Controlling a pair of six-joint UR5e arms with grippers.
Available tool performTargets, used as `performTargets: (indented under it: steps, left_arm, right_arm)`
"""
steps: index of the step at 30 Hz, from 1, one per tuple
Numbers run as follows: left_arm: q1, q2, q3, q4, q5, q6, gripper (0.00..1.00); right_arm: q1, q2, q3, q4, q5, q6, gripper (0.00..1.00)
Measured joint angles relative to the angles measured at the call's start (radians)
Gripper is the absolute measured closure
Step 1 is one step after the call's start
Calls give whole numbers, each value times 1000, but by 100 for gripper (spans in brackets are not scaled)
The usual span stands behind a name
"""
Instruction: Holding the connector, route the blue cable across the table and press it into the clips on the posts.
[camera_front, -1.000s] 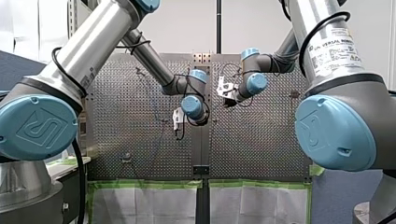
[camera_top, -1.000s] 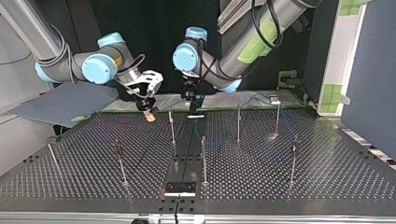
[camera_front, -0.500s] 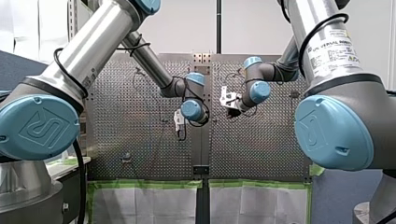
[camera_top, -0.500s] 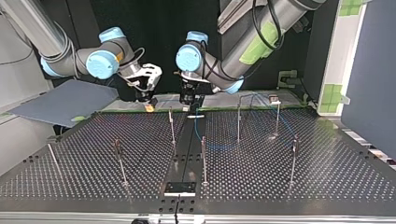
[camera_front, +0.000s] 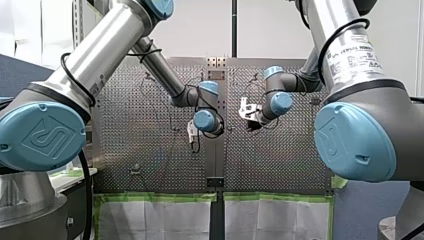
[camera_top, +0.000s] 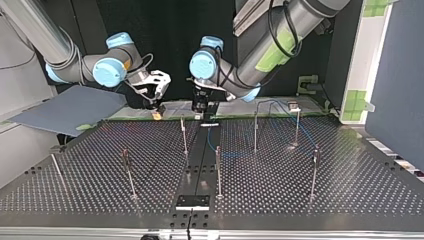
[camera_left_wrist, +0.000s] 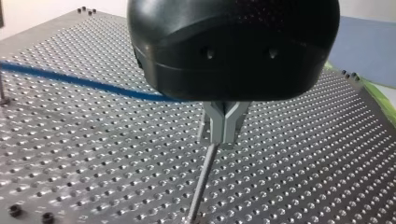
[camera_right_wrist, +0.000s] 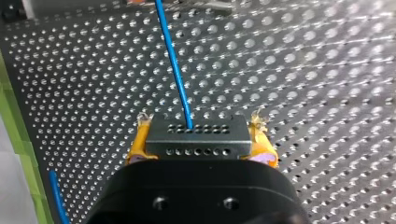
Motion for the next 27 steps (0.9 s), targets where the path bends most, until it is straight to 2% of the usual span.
performTargets:
  steps: [6,11,16,22,27]
  left_arm:
    - [7,-41,30,2,20,0,100]
    - [9,-81,67,-9,23,1,100]
    - [14,-101,96,-5,18,2,100]
    - [28,-103,129,-8,21,3,100]
    - [44,-105,141,-9,42,2,100]
  right_arm:
    - [-8,10,0,-40,-5,13,100]
    - [-13,14,0,-54,-11,21,100]
    - [-35,42,0,-84,-37,36,100]
    - [-54,53,-5,-102,-47,42,100]
    - [-73,54,-18,-104,-49,48,100]
